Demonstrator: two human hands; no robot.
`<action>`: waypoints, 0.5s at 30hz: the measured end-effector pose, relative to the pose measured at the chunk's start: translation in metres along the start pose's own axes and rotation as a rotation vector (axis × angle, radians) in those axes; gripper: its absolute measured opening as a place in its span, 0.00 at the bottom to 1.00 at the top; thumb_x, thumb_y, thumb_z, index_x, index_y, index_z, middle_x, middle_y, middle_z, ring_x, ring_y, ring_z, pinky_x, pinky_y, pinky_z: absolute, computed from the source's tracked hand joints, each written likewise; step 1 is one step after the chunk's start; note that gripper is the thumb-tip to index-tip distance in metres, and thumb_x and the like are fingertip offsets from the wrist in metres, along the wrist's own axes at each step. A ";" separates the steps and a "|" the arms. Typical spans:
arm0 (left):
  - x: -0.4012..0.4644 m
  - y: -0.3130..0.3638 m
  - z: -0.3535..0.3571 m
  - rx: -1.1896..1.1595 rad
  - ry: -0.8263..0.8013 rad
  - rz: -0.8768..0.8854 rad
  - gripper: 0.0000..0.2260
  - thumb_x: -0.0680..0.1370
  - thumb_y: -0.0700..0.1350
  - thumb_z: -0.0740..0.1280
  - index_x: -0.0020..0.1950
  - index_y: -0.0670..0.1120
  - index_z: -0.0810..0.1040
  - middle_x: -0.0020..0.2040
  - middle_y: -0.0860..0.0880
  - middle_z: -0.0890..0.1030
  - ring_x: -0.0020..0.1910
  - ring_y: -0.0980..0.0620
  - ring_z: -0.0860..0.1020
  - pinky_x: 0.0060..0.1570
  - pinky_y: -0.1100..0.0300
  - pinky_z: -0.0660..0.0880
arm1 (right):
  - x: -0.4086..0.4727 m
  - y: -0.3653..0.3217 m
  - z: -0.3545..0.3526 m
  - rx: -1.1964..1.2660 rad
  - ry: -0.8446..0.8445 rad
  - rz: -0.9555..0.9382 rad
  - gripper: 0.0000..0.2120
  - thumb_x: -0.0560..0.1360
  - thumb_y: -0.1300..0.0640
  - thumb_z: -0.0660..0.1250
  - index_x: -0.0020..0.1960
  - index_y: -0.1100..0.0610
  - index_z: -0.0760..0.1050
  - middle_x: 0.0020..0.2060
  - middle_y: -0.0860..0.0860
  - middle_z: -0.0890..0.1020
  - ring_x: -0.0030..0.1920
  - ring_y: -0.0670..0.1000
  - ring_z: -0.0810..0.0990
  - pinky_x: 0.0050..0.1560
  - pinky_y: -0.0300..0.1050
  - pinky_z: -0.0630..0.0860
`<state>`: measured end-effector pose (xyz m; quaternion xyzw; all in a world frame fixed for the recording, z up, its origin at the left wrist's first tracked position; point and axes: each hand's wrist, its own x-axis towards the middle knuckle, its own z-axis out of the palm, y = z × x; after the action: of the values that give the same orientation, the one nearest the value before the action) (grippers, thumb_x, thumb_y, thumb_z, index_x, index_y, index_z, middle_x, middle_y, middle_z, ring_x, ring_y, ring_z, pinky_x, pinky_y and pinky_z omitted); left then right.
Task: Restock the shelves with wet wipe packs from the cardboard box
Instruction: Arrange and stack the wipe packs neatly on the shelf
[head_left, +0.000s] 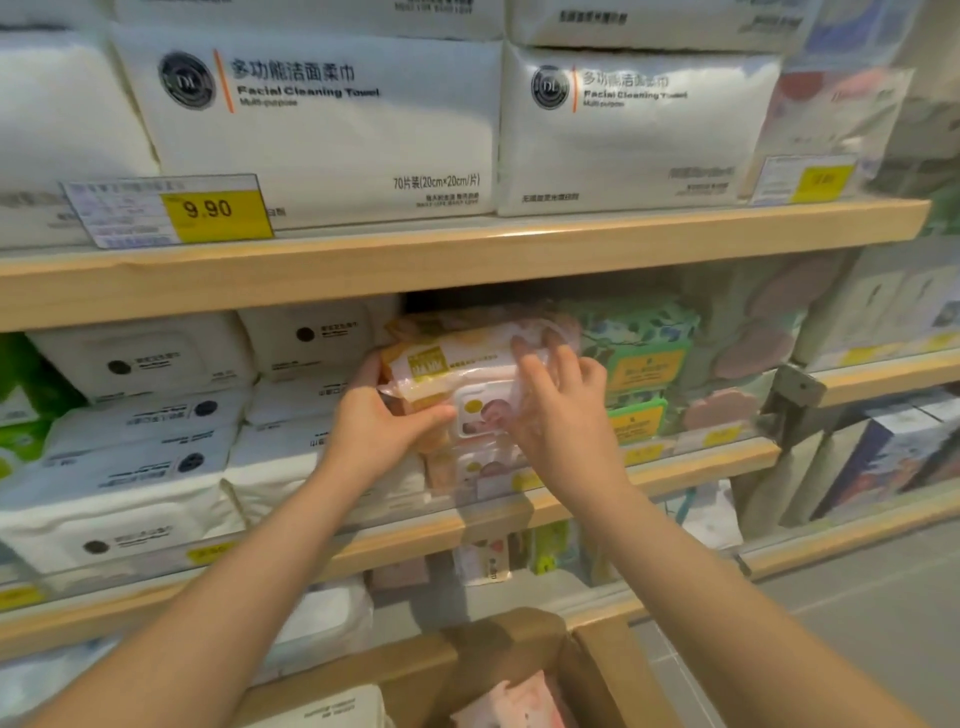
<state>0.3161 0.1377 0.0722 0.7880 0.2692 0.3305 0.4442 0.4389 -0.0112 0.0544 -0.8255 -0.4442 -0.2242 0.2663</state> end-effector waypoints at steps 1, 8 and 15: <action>-0.001 0.001 0.001 0.030 0.015 0.007 0.27 0.65 0.45 0.79 0.58 0.51 0.69 0.43 0.59 0.78 0.39 0.66 0.76 0.31 0.76 0.70 | 0.000 0.001 0.001 -0.012 -0.022 0.001 0.27 0.71 0.49 0.71 0.66 0.55 0.67 0.62 0.57 0.69 0.59 0.62 0.66 0.51 0.54 0.74; -0.002 0.002 0.014 0.188 0.064 0.035 0.27 0.63 0.55 0.78 0.54 0.49 0.71 0.41 0.50 0.81 0.40 0.55 0.79 0.37 0.60 0.76 | 0.010 0.012 -0.001 -0.060 -0.105 0.007 0.37 0.70 0.45 0.68 0.74 0.55 0.59 0.64 0.58 0.69 0.60 0.60 0.65 0.56 0.52 0.72; 0.003 0.005 0.013 0.182 -0.010 -0.005 0.27 0.65 0.54 0.77 0.58 0.51 0.68 0.39 0.55 0.79 0.37 0.63 0.76 0.34 0.66 0.73 | 0.009 0.011 0.002 -0.112 -0.103 0.032 0.38 0.69 0.42 0.65 0.74 0.55 0.60 0.69 0.57 0.67 0.58 0.61 0.67 0.54 0.53 0.72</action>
<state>0.3284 0.1310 0.0722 0.8260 0.2980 0.2997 0.3728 0.4528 -0.0095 0.0560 -0.8566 -0.4309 -0.2016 0.1999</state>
